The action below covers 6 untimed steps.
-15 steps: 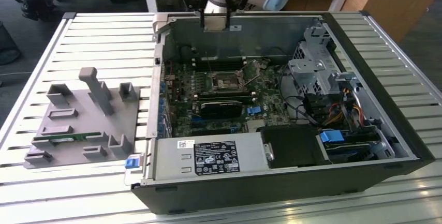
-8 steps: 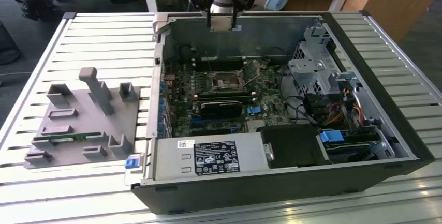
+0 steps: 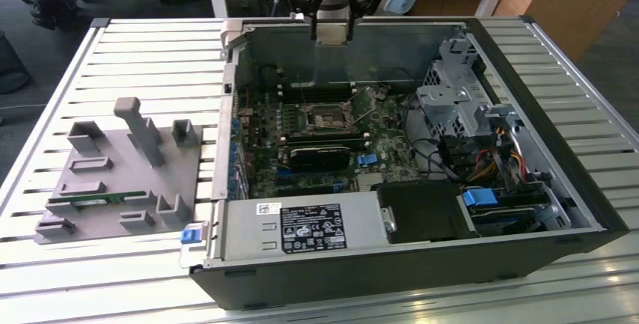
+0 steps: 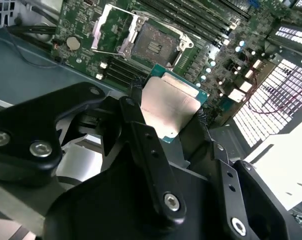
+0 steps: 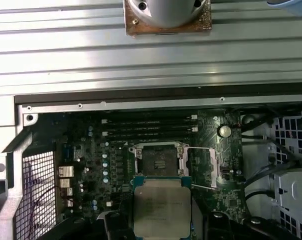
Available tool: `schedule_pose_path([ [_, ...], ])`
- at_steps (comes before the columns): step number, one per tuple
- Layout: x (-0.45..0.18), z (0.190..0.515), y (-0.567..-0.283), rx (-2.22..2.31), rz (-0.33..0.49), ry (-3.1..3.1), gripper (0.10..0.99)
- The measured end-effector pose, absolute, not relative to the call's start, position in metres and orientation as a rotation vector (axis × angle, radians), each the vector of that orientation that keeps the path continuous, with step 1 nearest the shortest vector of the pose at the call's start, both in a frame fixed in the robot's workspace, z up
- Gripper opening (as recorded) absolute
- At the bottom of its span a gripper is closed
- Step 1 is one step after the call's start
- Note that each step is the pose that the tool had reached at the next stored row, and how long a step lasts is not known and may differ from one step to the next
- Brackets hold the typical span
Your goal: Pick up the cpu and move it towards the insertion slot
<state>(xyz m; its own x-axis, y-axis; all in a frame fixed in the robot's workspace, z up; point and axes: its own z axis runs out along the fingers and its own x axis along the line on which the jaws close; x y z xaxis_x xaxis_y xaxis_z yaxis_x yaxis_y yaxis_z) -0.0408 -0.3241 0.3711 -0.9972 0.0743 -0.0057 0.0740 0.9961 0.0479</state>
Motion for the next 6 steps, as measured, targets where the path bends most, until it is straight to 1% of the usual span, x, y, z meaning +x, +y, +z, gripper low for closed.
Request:
schedule_pose_path([
  [6,-0.0405,0.3711,-0.3241,0.116,0.075,3.131,0.545],
])
